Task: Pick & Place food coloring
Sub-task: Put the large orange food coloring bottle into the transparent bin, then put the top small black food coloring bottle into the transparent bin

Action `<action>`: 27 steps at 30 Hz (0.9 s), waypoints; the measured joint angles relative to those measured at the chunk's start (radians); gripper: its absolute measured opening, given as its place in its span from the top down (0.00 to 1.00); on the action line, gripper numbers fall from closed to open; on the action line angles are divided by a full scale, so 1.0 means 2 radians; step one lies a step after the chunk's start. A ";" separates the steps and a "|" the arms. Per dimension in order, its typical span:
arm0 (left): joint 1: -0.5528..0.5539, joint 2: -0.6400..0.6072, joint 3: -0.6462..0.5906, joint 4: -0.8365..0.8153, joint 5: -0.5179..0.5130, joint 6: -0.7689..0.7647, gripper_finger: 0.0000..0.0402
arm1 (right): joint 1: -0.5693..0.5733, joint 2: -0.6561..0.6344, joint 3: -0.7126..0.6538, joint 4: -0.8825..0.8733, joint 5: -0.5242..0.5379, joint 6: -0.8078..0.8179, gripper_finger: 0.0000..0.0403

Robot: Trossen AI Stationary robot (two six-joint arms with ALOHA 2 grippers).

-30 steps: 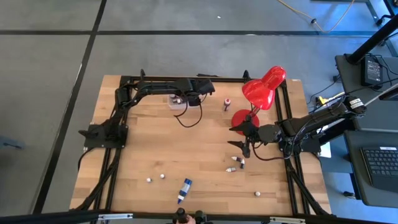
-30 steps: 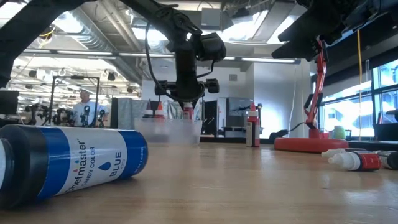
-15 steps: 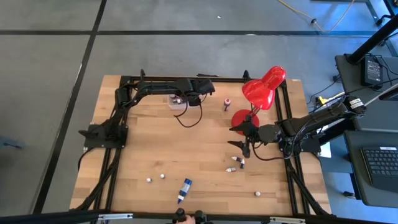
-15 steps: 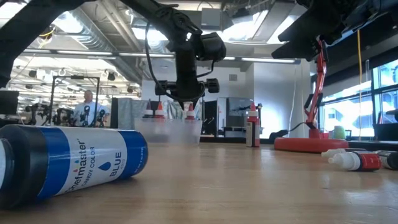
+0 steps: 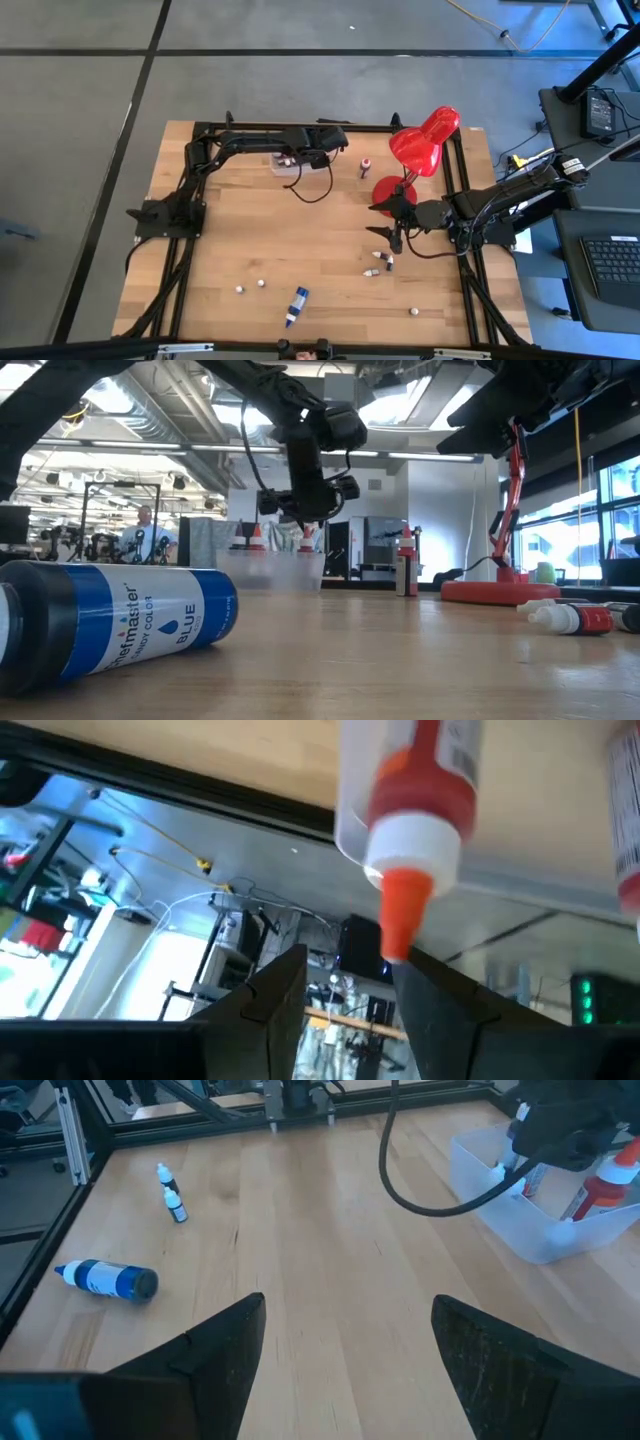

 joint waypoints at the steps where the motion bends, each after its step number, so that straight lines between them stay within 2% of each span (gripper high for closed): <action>1: -0.001 0.000 0.000 0.002 0.001 -0.010 0.62 | 0.000 0.000 0.000 0.000 0.000 0.001 0.28; 6: -0.002 0.000 0.000 0.001 0.003 -0.031 0.56 | 0.000 0.000 0.000 0.000 0.000 0.001 0.28; 13: 0.003 -0.012 0.000 -0.016 -0.002 -0.008 0.47 | 0.000 0.000 0.000 0.000 0.000 0.001 0.28; 21: 0.005 -0.030 0.001 0.002 -0.018 -0.006 0.46 | 0.000 0.000 0.000 -0.003 0.000 0.001 0.28; 24: 0.008 -0.045 0.002 0.007 -0.014 -0.078 0.46 | 0.000 0.000 0.000 -0.004 0.000 0.001 0.28; 27: 0.008 -0.072 0.002 0.001 0.039 -0.208 0.46 | 0.000 0.000 0.000 -0.006 0.000 0.001 0.28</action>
